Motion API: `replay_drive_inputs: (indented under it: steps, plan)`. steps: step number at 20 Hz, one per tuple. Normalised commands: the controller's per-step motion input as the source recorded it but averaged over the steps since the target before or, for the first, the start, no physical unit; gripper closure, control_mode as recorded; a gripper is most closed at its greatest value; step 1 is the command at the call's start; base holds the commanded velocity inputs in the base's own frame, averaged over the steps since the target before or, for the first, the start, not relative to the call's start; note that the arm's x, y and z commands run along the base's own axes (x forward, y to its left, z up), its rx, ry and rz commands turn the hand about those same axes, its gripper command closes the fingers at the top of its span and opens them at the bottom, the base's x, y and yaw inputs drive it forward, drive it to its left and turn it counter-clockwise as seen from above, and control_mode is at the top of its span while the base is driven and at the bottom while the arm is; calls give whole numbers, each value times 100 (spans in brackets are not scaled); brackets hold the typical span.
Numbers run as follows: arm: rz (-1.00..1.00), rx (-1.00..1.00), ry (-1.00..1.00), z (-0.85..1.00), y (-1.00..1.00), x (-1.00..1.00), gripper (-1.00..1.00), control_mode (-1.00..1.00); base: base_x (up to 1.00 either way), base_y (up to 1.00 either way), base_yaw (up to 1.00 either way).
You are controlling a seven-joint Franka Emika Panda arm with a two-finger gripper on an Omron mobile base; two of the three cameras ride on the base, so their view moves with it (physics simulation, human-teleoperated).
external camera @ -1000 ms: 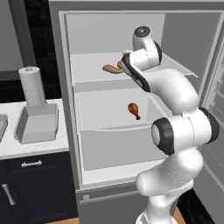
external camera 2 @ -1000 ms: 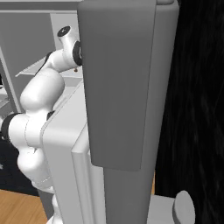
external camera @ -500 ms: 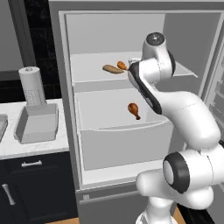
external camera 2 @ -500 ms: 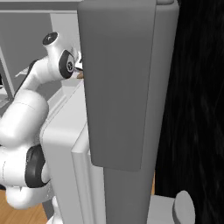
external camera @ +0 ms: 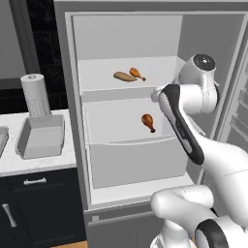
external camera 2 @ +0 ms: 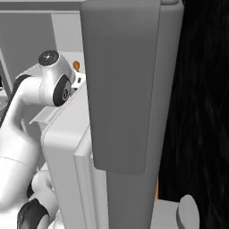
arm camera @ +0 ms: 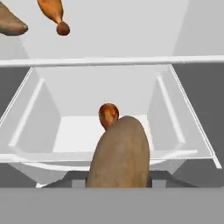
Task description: Place one sweet potato and one chicken drumstick in each tupperware on the nearby counter, to pack two identical lunches.
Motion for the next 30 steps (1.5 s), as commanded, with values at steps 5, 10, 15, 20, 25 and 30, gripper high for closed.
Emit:
replay_drive_inputs:
  steps: [5, 10, 15, 20, 25, 30]
  plan:
    - [41, -3, 16, -55, 32, -100, 100, -100, 0, 0, 0]
    - [7, -7, 10, -28, 38, -40, 100, 100, -56, 60, 0]
    - [0, 0, 0, 0, 0, 0, 100, 100, -78, 100, 3]
    - [0, 0, 0, 0, 0, 0, 100, 100, 15, 100, 0]
    - [0, 0, 0, 0, 0, 0, 100, 100, 97, 100, -12]
    - [0, 0, 0, 0, 0, 0, 100, 100, 100, 100, -23]
